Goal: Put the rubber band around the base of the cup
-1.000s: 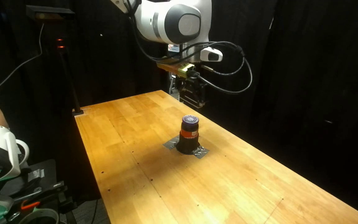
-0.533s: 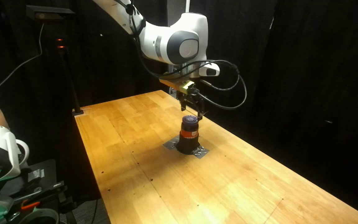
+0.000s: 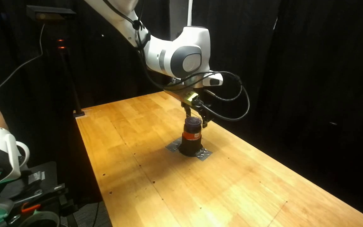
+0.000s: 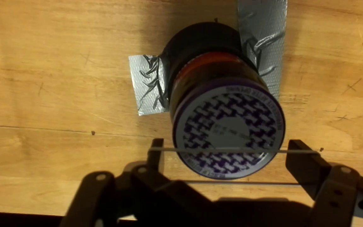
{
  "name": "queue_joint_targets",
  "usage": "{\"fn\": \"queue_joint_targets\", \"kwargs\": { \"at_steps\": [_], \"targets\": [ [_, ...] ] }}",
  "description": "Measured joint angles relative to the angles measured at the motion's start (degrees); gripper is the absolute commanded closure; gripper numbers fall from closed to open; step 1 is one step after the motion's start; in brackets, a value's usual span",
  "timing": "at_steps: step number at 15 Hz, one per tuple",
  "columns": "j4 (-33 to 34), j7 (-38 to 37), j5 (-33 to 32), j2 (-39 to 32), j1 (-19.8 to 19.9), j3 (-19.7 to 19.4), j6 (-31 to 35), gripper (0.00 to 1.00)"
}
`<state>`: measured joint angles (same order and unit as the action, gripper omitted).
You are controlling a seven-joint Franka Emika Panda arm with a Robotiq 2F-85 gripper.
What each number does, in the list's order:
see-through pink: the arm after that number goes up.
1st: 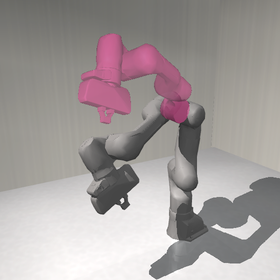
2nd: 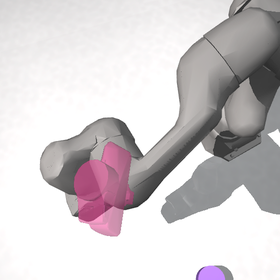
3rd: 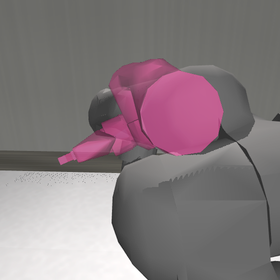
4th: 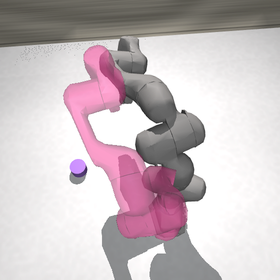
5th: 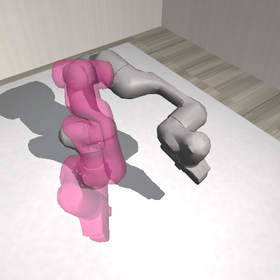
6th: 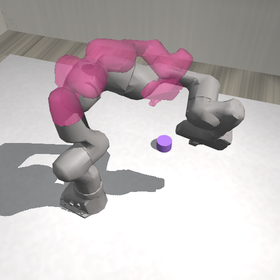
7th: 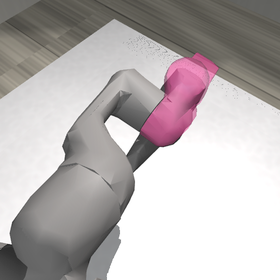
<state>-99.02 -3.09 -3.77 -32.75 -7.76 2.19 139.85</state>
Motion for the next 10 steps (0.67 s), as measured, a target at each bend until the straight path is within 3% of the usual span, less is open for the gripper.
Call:
{"fn": "queue_joint_targets", "kwargs": {
  "at_steps": [10],
  "targets": [
    [1.6, 0.0, -0.2, -1.8, 0.0, -0.4, -4.1, 0.00]
  ]
}}
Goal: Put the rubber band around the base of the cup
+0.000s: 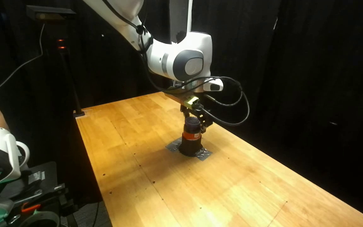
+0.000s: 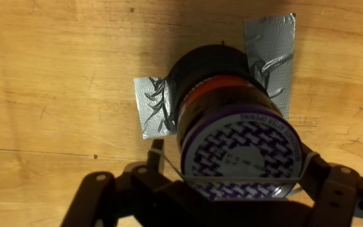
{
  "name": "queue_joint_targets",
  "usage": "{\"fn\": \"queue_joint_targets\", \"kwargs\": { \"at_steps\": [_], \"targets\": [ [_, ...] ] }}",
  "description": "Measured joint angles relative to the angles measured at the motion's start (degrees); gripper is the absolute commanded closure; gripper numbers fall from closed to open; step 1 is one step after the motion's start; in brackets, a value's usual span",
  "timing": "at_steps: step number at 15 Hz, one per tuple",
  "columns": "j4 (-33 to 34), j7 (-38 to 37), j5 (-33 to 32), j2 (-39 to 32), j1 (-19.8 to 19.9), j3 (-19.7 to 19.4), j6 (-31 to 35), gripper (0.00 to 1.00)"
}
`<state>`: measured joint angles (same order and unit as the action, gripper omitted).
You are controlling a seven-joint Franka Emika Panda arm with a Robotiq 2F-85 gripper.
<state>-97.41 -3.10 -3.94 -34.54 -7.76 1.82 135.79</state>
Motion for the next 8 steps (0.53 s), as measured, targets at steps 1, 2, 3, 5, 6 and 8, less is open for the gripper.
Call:
{"fn": "queue_joint_targets", "kwargs": {
  "at_steps": [1, 2, 3, 5, 6, 8],
  "targets": [
    [0.2, 0.0, 0.0, 0.0, 0.0, 0.0, -0.4, 0.00],
    [0.3, 0.0, 0.0, 0.0, 0.0, -0.1, -0.5, 0.00],
    [0.3, 0.0, 0.0, 0.0, 0.0, -0.2, -0.4, 0.00],
    [0.3, 0.0, 0.0, 0.0, 0.0, -0.4, 0.0, 0.00],
    [0.3, 0.0, 0.0, -0.1, 0.0, -0.4, 0.3, 0.00],
    [0.3, -0.1, 0.0, -0.4, 0.0, -0.4, 0.6, 0.00]
  ]
}}
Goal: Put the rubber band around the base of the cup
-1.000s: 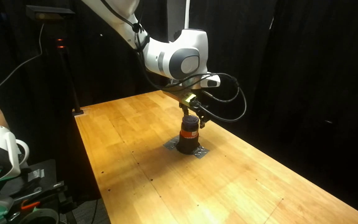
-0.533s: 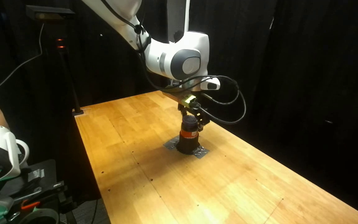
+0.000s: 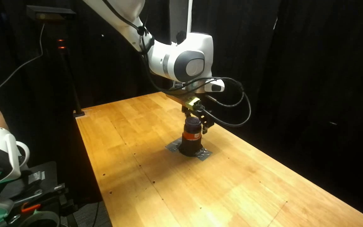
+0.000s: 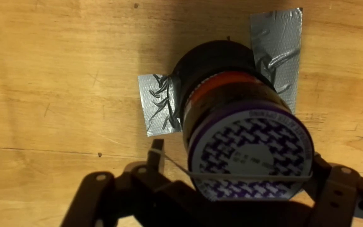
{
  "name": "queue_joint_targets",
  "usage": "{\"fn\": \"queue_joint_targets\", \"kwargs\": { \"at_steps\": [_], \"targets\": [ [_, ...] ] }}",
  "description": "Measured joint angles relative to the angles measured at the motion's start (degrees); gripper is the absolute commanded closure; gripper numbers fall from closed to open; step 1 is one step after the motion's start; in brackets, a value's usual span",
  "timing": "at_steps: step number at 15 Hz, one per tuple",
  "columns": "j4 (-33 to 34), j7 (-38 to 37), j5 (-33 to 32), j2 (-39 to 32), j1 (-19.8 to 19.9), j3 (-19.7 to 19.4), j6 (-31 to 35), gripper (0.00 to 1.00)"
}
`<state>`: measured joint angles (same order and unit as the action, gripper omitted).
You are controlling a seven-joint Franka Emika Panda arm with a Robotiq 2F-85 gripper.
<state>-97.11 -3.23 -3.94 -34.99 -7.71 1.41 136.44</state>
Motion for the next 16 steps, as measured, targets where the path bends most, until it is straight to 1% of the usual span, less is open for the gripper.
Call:
{"fn": "queue_joint_targets", "kwargs": {
  "at_steps": [2, 4, 11, 15, 16],
  "targets": [
    [0.0, 0.0, 0.0, -0.3, 0.0, 0.0, -0.4, 0.00],
    [0.5, 0.0, 0.0, -0.5, 0.0, 0.0, -2.2, 0.00],
    [2.2, 0.0, 0.3, -0.1, 0.2, 0.2, -11.1, 0.00],
    [2.0, 0.1, 0.6, 0.0, 0.7, 0.2, -14.8, 0.00],
    [2.0, 0.1, 0.6, 0.0, 0.8, 0.2, -15.3, 0.25]
  ]
}}
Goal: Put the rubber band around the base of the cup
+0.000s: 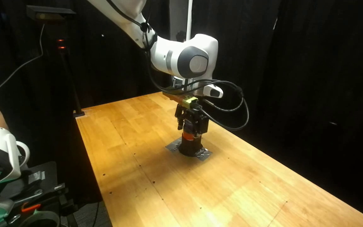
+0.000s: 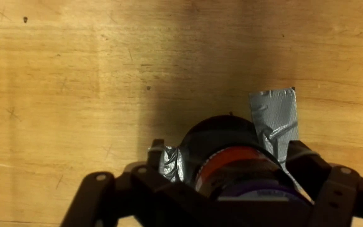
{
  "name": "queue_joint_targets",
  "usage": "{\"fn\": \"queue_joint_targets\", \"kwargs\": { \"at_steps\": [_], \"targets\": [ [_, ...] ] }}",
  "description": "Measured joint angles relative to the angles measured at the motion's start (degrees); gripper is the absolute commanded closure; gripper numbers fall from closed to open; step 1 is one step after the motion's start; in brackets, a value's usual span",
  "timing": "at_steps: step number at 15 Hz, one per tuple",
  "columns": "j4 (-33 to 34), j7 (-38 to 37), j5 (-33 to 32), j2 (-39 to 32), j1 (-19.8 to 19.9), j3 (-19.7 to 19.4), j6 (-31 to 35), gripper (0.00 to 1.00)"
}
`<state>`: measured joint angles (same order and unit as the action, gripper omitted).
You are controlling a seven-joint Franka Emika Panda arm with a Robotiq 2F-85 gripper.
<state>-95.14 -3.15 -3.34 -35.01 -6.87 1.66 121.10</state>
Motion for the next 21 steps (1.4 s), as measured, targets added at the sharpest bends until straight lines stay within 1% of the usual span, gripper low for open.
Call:
{"fn": "queue_joint_targets", "kwargs": {
  "at_steps": [1, 2, 4, 6, 8, 9, 12, 14, 16, 17, 21],
  "targets": [
    [-0.1, 0.0, 0.0, 0.0, 0.1, 0.0, -0.4, 0.27],
    [-0.3, 0.0, 0.0, 0.0, 0.1, 0.0, -0.4, 0.33],
    [-0.6, 0.1, 0.1, 0.1, 0.1, 0.2, -0.4, 0.51],
    [-1.1, 0.1, 0.2, 0.5, 0.1, 0.4, -0.3, 0.66],
    [-2.1, 0.1, 0.2, 1.3, 0.2, 0.4, -0.1, 0.80],
    [-2.9, 0.3, 0.2, 1.9, 0.2, 0.4, 0.3, 0.85],
    [-6.4, 1.1, 0.2, 4.5, 0.6, 0.4, 2.4, 0.89],
    [-9.4, 1.9, 0.8, 6.7, 1.0, 0.6, 5.2, 0.85],
    [-12.7, 3.0, 2.6, 9.0, 1.7, 1.0, 10.0, 0.83],
    [-14.6, 4.2, 3.7, 10.1, 2.2, 1.4, 13.2, 0.84],
    [-21.9, 10.6, 9.4, 13.8, 4.9, 3.9, 26.0, 0.85]
  ]
}}
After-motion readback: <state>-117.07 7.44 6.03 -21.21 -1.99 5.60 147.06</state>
